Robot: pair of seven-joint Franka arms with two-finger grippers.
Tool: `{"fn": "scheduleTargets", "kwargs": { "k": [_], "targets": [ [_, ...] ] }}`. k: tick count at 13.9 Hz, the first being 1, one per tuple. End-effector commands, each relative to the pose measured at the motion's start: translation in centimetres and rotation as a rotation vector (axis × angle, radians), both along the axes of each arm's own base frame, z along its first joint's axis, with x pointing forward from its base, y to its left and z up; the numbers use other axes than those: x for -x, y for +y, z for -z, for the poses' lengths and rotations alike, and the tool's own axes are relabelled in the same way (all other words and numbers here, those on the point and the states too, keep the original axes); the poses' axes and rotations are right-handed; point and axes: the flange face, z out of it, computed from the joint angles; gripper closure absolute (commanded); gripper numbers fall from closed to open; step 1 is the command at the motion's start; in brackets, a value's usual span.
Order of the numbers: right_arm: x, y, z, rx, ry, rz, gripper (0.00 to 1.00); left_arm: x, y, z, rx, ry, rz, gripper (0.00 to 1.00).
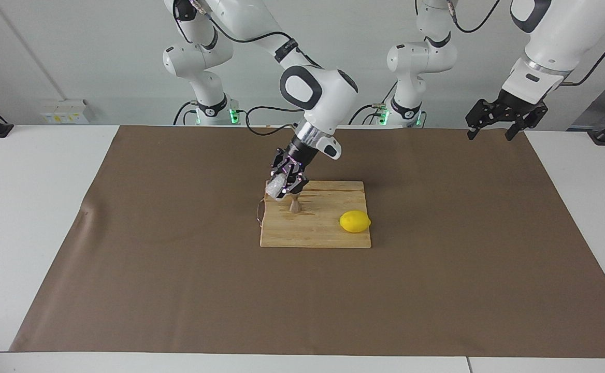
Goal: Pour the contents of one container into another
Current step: 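Tilt the white cup over the jigger with the right gripper, then hold the white cup tilted over the jigger with the right gripper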
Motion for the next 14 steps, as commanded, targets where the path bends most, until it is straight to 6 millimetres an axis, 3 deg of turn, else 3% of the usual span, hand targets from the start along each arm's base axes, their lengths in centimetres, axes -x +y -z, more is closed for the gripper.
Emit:
{"fn": "scheduleTargets", "kwargs": {
  "k": [1, 4, 10, 14],
  "targets": [
    [0.5, -0.1, 0.5, 0.04, -0.031, -0.005, 1.0, 0.6, 0.3, -0.3, 0.013, 0.005, 0.003, 0.0],
    [0.7, 0.1, 0.7, 0.046, -0.066, -0.009, 1.0, 0.6, 0.3, -0.3, 0.013, 0.005, 0.003, 0.0],
    [3.4, 1.1, 1.1, 0.101, -0.101, -0.062, 1.0, 0.6, 0.3, -0.3, 0.013, 0.005, 0.003, 0.0],
    [3.5, 0.9, 1.5, 0.114, -0.121, -0.077, 1.0, 0.6, 0.3, -0.3, 0.013, 0.005, 0.003, 0.0]
  ]
}}
